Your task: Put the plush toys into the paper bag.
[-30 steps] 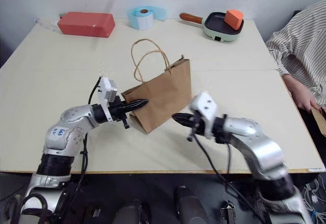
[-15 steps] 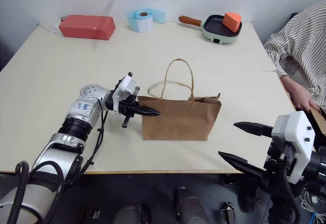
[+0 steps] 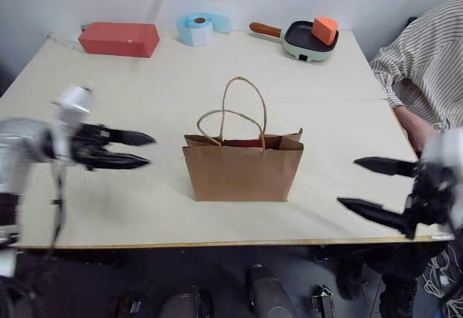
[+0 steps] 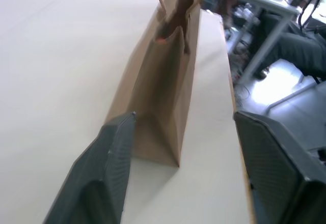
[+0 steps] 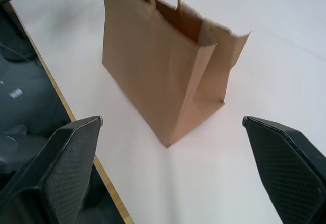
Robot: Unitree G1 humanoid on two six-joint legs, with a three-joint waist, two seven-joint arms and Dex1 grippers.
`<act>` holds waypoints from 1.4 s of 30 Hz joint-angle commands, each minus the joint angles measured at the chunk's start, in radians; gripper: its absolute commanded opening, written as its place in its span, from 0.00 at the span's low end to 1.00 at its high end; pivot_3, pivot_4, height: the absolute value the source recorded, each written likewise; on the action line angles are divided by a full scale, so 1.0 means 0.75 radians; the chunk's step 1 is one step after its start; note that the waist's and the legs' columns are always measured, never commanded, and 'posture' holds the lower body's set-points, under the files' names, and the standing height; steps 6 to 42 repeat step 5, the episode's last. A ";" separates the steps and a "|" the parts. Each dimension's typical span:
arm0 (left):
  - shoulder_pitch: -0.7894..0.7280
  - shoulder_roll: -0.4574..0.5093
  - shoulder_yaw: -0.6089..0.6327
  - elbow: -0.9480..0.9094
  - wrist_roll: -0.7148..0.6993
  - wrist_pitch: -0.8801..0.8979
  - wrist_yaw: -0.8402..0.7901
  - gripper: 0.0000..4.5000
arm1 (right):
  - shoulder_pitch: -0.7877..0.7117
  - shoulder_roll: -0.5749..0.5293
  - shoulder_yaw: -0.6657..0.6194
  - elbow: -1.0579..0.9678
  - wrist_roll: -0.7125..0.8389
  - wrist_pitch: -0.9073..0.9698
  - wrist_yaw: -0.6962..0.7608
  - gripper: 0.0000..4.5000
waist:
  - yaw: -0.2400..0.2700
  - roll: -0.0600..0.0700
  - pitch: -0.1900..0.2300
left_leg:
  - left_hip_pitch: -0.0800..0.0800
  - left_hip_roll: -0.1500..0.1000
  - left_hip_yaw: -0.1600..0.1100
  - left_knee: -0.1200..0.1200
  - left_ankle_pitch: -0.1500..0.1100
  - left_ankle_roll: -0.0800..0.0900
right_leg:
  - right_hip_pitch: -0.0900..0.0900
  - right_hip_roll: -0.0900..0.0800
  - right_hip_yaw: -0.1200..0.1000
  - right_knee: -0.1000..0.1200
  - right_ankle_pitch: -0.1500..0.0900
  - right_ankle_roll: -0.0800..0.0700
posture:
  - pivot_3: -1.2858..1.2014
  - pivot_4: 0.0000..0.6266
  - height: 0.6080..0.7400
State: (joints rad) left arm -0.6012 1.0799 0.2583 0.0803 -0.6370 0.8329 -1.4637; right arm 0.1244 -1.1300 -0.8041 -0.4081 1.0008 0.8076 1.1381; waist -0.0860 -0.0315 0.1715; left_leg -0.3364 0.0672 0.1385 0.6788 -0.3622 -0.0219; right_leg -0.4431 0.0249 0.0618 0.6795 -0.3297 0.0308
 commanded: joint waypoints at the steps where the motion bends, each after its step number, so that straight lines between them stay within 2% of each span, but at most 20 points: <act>1: 0.138 0.190 0.262 -0.139 -0.156 0.184 -0.086 0.99 | -0.144 -0.096 0.035 0.201 -0.010 -0.029 0.103 1.00 | 0.005 0.000 0.000 | 0.000 0.000 0.000 0.000 -0.001 0.001 | 0.000 0.000 0.000 -0.001 0.000 0.000 | 0.52 0.24 1.00; 3: 0.244 0.246 0.405 -0.195 -0.234 0.261 -0.145 0.99 | -0.240 -0.150 0.095 0.300 -0.033 -0.055 0.167 1.00 | 0.016 0.001 0.001 | 0.000 -0.001 -0.001 0.000 -0.002 0.002 | 0.001 -0.002 -0.002 -0.002 -0.001 0.000 | 0.52 0.24 1.00; 5: 0.314 0.244 0.495 -0.252 -0.294 0.298 -0.121 0.99 | -0.306 -0.181 0.158 0.368 -0.075 -0.092 0.220 1.00 | 0.022 0.001 0.001 | -0.001 -0.002 -0.001 0.001 -0.003 0.003 | 0.000 -0.003 -0.002 -0.002 -0.002 0.001 | 0.52 0.24 1.00; 42: 0.314 0.244 0.495 -0.252 -0.294 0.298 -0.121 0.99 | -0.306 -0.181 0.158 0.368 -0.075 -0.092 0.220 1.00 | 0.022 0.001 0.001 | -0.001 -0.002 -0.001 0.001 -0.003 0.003 | 0.000 -0.003 -0.002 -0.002 -0.002 0.001 | 0.52 0.24 1.00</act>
